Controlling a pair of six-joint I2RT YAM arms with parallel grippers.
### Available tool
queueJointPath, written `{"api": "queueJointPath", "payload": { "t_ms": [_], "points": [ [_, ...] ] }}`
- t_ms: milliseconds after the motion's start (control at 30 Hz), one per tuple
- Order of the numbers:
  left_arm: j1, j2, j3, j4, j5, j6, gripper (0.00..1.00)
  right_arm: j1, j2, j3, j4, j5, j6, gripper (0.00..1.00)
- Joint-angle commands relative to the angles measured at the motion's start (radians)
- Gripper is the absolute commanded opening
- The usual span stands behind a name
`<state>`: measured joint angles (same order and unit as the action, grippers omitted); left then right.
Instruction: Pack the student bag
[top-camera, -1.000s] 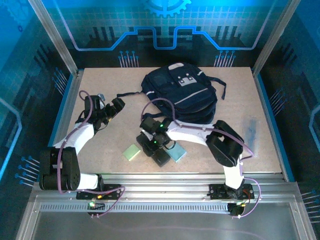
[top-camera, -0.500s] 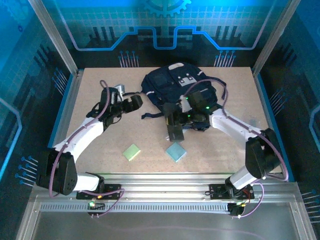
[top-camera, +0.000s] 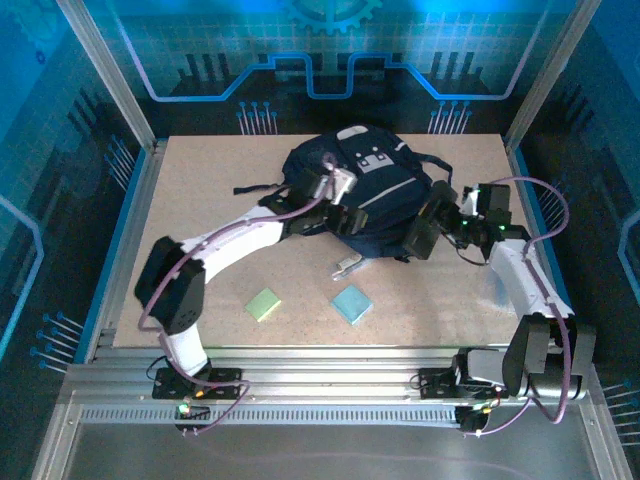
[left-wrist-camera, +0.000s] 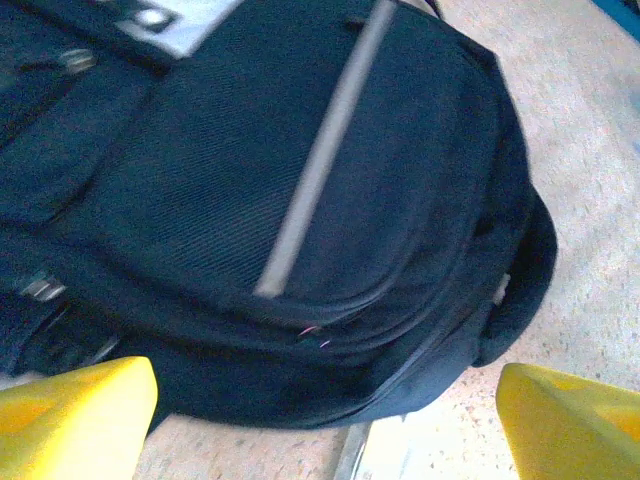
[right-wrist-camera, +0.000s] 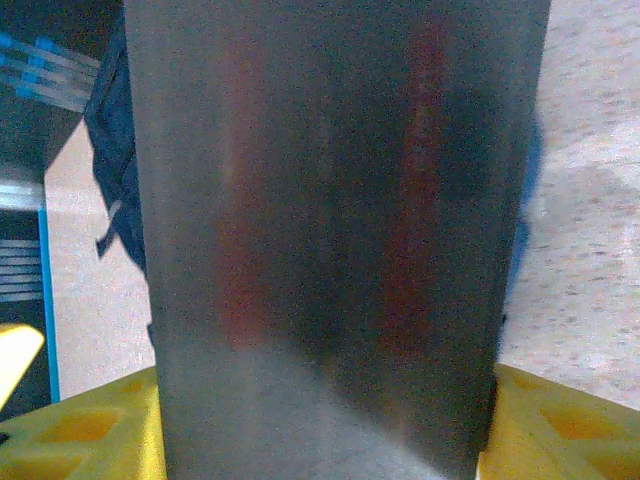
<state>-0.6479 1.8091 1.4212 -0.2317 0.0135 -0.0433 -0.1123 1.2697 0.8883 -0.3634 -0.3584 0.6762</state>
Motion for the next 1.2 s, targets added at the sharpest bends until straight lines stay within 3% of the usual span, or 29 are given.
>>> {"api": "queueJointPath", "payload": {
  "t_ms": [0, 200, 433, 600, 667, 800, 1000, 1167],
  "points": [
    [-0.049, 0.101, 0.132, -0.101, -0.043, 0.161, 0.90, -0.072, -0.037, -0.041, 0.045, -0.063, 0.020, 0.58],
    [-0.083, 0.314, 0.371, -0.177, -0.088, 0.219, 0.91, -0.156, -0.061, -0.084, 0.049, -0.105, 0.015, 0.57],
    [-0.083, 0.527, 0.602, -0.241, -0.195, 0.258, 0.86, -0.174, -0.082, -0.095, 0.021, -0.109, -0.022, 0.55],
    [-0.065, 0.643, 0.731, -0.309, -0.190, 0.242, 0.83, -0.180, -0.082, -0.089, 0.021, -0.117, -0.030, 0.54],
    [-0.046, 0.684, 0.788, -0.353, -0.152, 0.218, 0.62, -0.182, -0.081, -0.086, 0.021, -0.115, -0.035, 0.54],
    [-0.003, 0.768, 0.957, -0.505, -0.077, 0.143, 0.00, -0.183, -0.075, -0.077, 0.018, -0.111, -0.043, 0.54],
    [0.009, 0.690, 0.965, -0.540, -0.065, 0.106, 0.00, -0.181, -0.068, -0.053, 0.027, -0.122, -0.030, 0.53],
    [0.061, 0.578, 0.953, -0.555, 0.051, -0.039, 0.00, -0.165, -0.061, -0.038, 0.035, -0.118, -0.008, 0.53]
  ]
}}
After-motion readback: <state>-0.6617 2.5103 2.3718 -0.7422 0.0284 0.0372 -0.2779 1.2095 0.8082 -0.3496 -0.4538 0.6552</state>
